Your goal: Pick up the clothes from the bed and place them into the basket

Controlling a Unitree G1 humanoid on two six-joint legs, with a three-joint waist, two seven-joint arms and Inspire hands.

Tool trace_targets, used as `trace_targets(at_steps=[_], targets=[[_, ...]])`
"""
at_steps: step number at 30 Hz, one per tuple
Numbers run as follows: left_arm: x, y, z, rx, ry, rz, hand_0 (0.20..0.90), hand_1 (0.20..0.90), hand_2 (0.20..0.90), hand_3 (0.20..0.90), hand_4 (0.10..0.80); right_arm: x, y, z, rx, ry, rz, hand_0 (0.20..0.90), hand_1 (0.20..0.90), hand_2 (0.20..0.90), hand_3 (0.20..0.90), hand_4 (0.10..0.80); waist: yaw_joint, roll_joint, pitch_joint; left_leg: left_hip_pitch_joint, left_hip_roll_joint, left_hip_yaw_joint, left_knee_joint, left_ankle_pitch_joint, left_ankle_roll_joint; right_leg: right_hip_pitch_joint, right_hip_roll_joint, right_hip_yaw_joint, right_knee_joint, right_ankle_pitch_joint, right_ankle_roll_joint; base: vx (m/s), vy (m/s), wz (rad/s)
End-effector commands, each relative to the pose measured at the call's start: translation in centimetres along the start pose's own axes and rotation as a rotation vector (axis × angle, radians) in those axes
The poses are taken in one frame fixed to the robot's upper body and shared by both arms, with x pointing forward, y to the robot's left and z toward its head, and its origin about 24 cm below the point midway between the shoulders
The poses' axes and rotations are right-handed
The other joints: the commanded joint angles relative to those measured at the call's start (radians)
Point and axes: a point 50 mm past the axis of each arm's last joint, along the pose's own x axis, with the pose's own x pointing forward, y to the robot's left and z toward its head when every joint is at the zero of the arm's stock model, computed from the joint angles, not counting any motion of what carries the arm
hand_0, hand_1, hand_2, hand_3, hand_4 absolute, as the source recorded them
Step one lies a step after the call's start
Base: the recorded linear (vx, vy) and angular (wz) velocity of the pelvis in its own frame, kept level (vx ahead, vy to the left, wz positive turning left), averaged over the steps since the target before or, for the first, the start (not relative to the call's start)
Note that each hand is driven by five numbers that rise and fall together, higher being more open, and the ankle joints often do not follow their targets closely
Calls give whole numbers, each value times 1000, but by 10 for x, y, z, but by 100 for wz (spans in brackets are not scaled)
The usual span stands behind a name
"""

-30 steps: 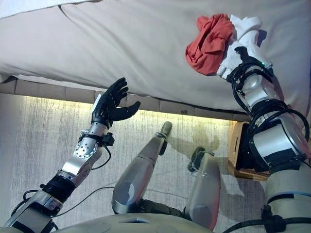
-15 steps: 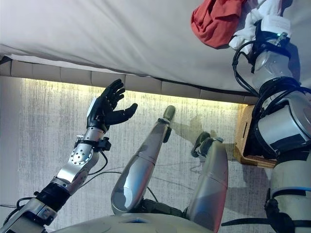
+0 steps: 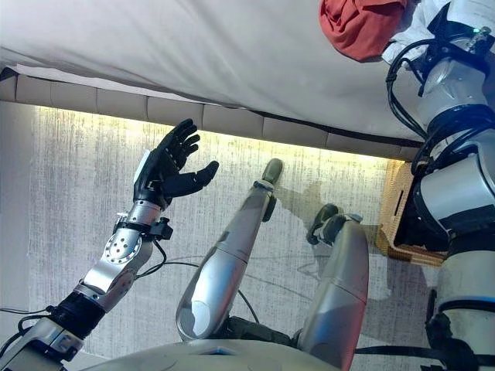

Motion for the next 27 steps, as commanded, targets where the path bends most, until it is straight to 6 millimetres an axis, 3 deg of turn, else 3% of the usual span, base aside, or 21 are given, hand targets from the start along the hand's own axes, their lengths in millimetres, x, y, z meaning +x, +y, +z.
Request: trace_targets(at_steps=[1,8,19,22,23,27], targets=[[-2,6,40,-43,-235,1,900,900,900,900,800,8,-56,-28,-19,67,-167,300,300,300,200,100,13,34,-54,137,-14,67,136,-243,85,126,77,-70,-89,32,-48,47,1,-7],[-2,5,35,-24,-203,-22,900,900,900,900,800,8,-48,-40,-10,78,-126,300,300,300,200,100,8,1,-55,304,-4,64,35,-236,77,302,71,-88,-190,43,-49,37,9,-3],[1,-6,24,1,-144,-35,900,900,900,900,800,5,-41,-67,13,107,-82,300,300,300,200,100,-7,-74,-173,561,45,54,-221,-205,67,587,78,-114,-474,94,-34,71,19,-8],[1,-6,17,25,-100,-22,900,900,900,900,800,4,-39,-72,39,102,-77,300,300,300,200,100,-18,-95,-211,637,58,51,-302,-190,61,668,92,-110,-574,117,-23,59,14,-9],[1,-5,13,38,-77,-12,900,900,900,900,800,4,-39,-74,54,101,-72,300,300,300,200,100,-25,-102,-227,659,62,56,-343,-158,62,692,94,-117,-624,150,-22,12,30,-10],[-3,0,-3,65,14,19,900,900,900,900,800,3,-37,-78,94,62,-50,300,300,300,200,100,-53,-130,-298,789,83,74,-484,-123,50,809,111,-97,-791,197,7,87,36,-11]])
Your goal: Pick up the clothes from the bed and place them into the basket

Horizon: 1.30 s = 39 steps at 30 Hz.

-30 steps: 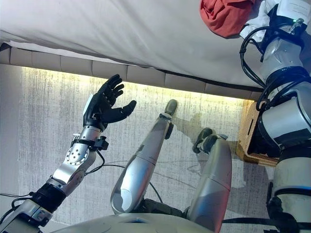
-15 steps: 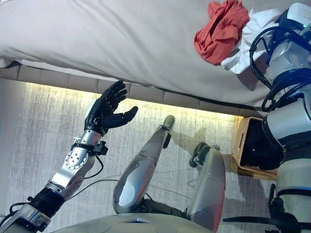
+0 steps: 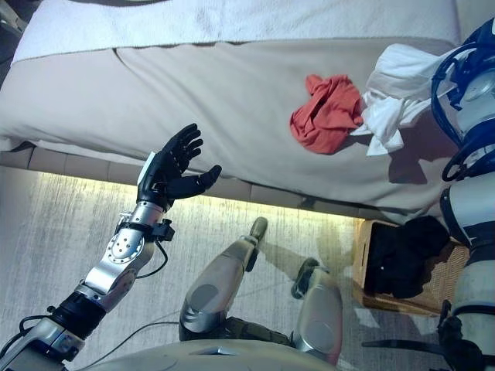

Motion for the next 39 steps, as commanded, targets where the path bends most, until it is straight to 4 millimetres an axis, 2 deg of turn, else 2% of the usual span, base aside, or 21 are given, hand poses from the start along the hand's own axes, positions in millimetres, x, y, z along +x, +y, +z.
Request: trace_targets(at_steps=[1,4,10,13,15,23,30,34,39], targets=[[-9,3,-3,15,-18,38,900,900,900,900,800,0,-33,-16,-83,-59,-116,300,300,300,200,100,-48,-82,-300,10,27,42,36,-201,27,36,81,-36,-224,86,-55,93,57,-14],[-8,4,-8,30,15,53,900,900,900,900,800,-1,-32,-18,-86,-89,-107,300,300,300,200,100,-76,-93,-357,76,40,65,-36,-180,25,85,91,-12,-302,125,-35,82,57,-12],[-2,5,-14,21,50,75,900,900,900,900,800,-3,-37,-28,-52,-117,-140,300,300,300,200,100,-130,-99,-418,163,61,91,-164,-147,20,130,101,54,-403,188,-1,17,36,-21],[2,5,-15,16,56,84,900,900,900,900,800,-5,-40,-36,-14,-115,-147,300,300,300,200,100,-161,-101,-435,189,71,104,-215,-133,14,135,106,84,-434,210,12,-31,21,-31],[6,4,-16,17,51,84,900,900,900,900,800,-7,-38,-49,5,-87,-152,300,300,300,200,100,-187,-99,-446,208,78,118,-248,-128,12,136,108,104,-451,221,20,-32,17,-32],[14,-6,-16,19,52,50,900,900,900,900,800,-15,-38,-84,46,-8,-185,300,300,300,200,100,-244,-102,-459,243,92,160,-304,-122,6,148,119,159,-515,255,33,-6,-20,-24],[15,-8,-20,31,65,42,900,900,900,900,800,-22,-45,-97,81,9,-254,300,300,300,200,100,-306,-99,-469,272,101,215,-321,-136,0,153,133,218,-559,280,40,11,-9,-29],[15,-10,-21,36,67,26,900,900,900,900,800,-28,-59,-108,96,26,-317,300,300,300,200,100,-336,-102,-474,283,104,235,-323,-142,-2,153,142,241,-562,284,41,15,-7,-15],[16,-11,-23,37,71,24,900,900,900,900,800,-34,-81,-106,132,-7,-396,300,300,300,200,100,-373,-103,-477,294,107,254,-335,-143,-5,150,152,271,-567,289,43,0,12,-14]])
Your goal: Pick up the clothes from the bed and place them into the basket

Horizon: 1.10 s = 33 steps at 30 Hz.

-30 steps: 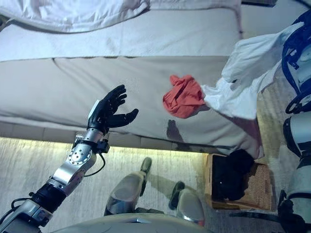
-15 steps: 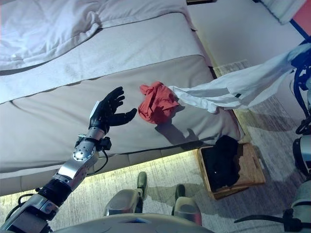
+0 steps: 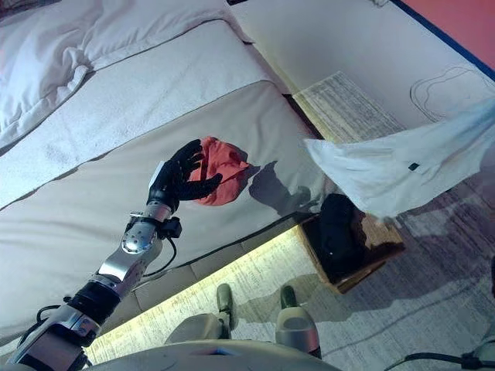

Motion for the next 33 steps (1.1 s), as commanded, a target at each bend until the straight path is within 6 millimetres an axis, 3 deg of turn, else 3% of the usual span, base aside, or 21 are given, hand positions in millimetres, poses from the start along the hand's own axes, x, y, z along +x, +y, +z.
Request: trace_targets(at_steps=[1,5,10,19,28,33], targets=[[0,-11,5,-8,-81,-36,900,900,900,900,800,1,-64,20,-68,-146,-222,300,300,300,200,100,-2,-12,-244,23,38,-2,21,-182,-23,-102,66,25,36,27,-14,7,15,-19],[-1,-10,1,-5,-71,-39,900,900,900,900,800,-2,-74,30,-36,-192,-238,300,300,300,200,100,-21,-15,-249,29,40,7,16,-183,-25,-107,71,42,38,29,-11,3,16,-15],[0,-10,0,-2,-66,-45,900,900,900,900,800,-4,-70,36,-15,-226,-185,300,300,300,200,100,-32,-18,-253,31,42,15,15,-184,-26,-110,74,53,39,30,-9,-9,12,-13],[5,-17,-2,-5,-63,-55,900,900,900,900,800,-9,-30,57,-6,-300,38,300,300,300,200,100,-46,-20,-255,40,48,25,11,-182,-26,-111,81,65,43,30,-14,-15,12,-10],[7,-9,-3,-6,-64,3,900,900,900,900,800,-27,2,44,-1,-318,115,300,300,300,200,100,-62,-17,-242,33,49,26,6,-178,-25,-120,84,62,48,29,-13,-33,1,1],[11,-5,2,-12,-82,44,900,900,900,900,800,-47,34,16,-15,-245,203,300,300,300,200,100,-77,-18,-230,33,48,31,5,-178,-22,-122,84,65,50,30,-12,-21,-4,0]])
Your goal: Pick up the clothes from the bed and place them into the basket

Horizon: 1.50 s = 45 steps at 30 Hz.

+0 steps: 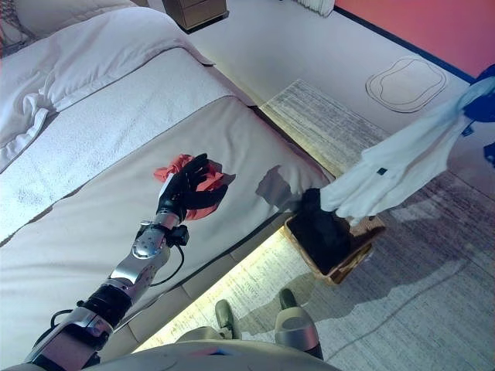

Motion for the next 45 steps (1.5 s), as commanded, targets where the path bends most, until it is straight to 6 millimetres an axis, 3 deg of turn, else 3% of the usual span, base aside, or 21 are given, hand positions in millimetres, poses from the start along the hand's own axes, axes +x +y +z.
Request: trace_targets(at_steps=[1,6,12,19,25,26,27,28,39,45], targets=[[11,6,29,2,-173,47,900,900,900,900,800,-2,-12,-6,-17,28,-115,300,300,300,200,100,7,-39,-171,40,28,-29,6,-172,-16,-82,63,-7,50,0,-7,0,0,0],[15,4,37,8,-188,58,900,900,900,900,800,-14,38,-28,39,125,20,300,300,300,200,100,10,-40,-159,37,28,-24,12,-171,-13,-85,62,-7,54,2,-7,-15,-10,0],[18,-3,41,8,-198,40,900,900,900,900,800,-16,80,-41,94,206,138,300,300,300,200,100,29,-32,-149,41,29,-22,17,-175,-11,-79,60,-20,56,-1,-11,-6,-4,0],[18,-12,41,6,-197,16,900,900,900,900,800,-22,112,-62,158,346,186,300,300,300,200,100,56,-22,-142,37,25,-32,23,-180,-10,-75,54,-35,56,-4,-11,9,-9,4],[16,-12,36,12,-175,-10,900,900,900,900,800,-30,122,-90,180,469,203,300,300,300,200,100,92,-19,-141,40,21,-55,21,-180,-9,-63,48,-49,46,-1,-12,59,-43,7],[16,-11,35,14,-170,-15,900,900,900,900,800,-31,120,-94,171,484,198,392,392,392,307,207,100,-20,-142,39,21,-59,22,-180,-10,-61,47,-51,43,0,-11,38,-51,7],[16,-11,36,15,-169,-19,900,900,900,900,800,-30,120,-94,171,494,188,540,540,540,480,380,106,-20,-140,35,22,-62,23,-178,-11,-63,46,-54,44,0,-12,23,-48,9],[16,-11,36,16,-168,-21,900,900,900,900,800,-29,120,-94,171,498,184,900,900,900,900,800,109,-19,-139,33,22,-64,23,-177,-11,-65,45,-56,44,1,-12,1,-39,13],[9,-2,29,21,-151,-7,900,900,900,900,800,-42,129,-107,124,535,192,900,900,900,900,800,134,-16,-137,35,26,-87,14,-165,-16,-53,41,-88,38,-3,-15,42,-22,8],[9,5,30,23,-147,15,900,900,900,900,800,-42,131,-103,88,504,197,900,900,900,900,800,138,-15,-131,22,28,-88,26,-163,-17,-61,40,-95,50,-9,-17,14,-8,3]])
